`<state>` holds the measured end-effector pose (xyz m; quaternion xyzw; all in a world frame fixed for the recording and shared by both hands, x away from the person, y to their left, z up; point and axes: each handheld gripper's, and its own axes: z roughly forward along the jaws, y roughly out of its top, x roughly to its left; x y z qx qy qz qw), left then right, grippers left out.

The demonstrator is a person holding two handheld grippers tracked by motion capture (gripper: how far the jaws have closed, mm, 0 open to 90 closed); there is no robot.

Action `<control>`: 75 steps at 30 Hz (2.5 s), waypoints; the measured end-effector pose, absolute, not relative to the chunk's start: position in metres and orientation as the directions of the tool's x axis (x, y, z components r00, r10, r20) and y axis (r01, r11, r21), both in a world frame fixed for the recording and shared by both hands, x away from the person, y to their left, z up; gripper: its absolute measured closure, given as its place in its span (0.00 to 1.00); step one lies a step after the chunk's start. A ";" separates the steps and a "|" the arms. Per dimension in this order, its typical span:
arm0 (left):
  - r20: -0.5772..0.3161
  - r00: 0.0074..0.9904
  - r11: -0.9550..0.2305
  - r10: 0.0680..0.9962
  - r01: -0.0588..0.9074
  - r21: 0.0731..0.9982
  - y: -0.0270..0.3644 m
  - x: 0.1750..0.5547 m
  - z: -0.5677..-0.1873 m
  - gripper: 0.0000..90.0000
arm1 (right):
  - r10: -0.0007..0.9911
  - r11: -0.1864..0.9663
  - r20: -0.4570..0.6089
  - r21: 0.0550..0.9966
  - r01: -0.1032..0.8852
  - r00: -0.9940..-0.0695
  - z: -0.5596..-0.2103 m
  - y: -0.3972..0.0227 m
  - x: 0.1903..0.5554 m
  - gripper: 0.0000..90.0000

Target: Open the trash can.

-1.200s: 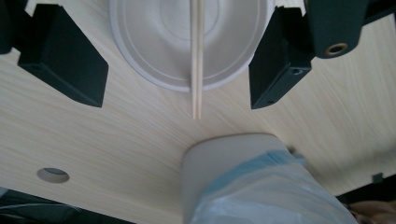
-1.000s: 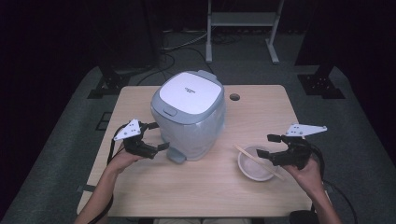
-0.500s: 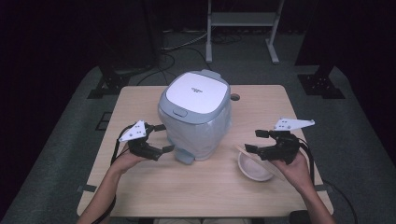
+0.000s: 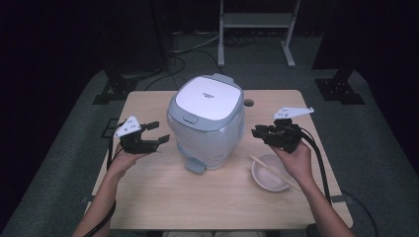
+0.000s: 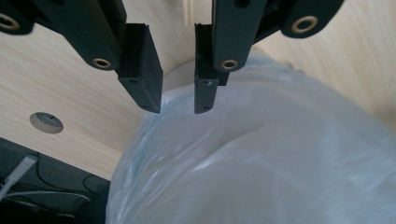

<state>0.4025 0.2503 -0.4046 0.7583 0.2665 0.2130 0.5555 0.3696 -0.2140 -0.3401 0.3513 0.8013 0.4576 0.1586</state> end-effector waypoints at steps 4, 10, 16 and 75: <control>0.014 0.736 -0.212 0.676 0.177 0.961 0.248 0.411 -0.401 0.41 | 0.723 0.316 0.093 0.837 0.447 -0.685 -0.341 -0.207 0.383 0.83; 0.016 0.739 -0.212 0.673 0.172 0.962 0.237 0.418 -0.398 0.49 | 0.728 0.291 0.118 0.839 0.461 -0.675 -0.344 -0.198 0.396 0.83; 0.023 0.770 -0.236 0.638 0.168 0.957 0.229 0.418 -0.397 0.48 | 0.706 0.284 0.154 0.833 0.475 -0.692 -0.349 -0.187 0.404 0.83; -0.015 0.838 -0.232 0.546 0.168 0.958 0.232 0.402 -0.396 0.33 | 0.738 0.245 0.147 0.850 0.465 -0.658 -0.351 -0.191 0.440 0.54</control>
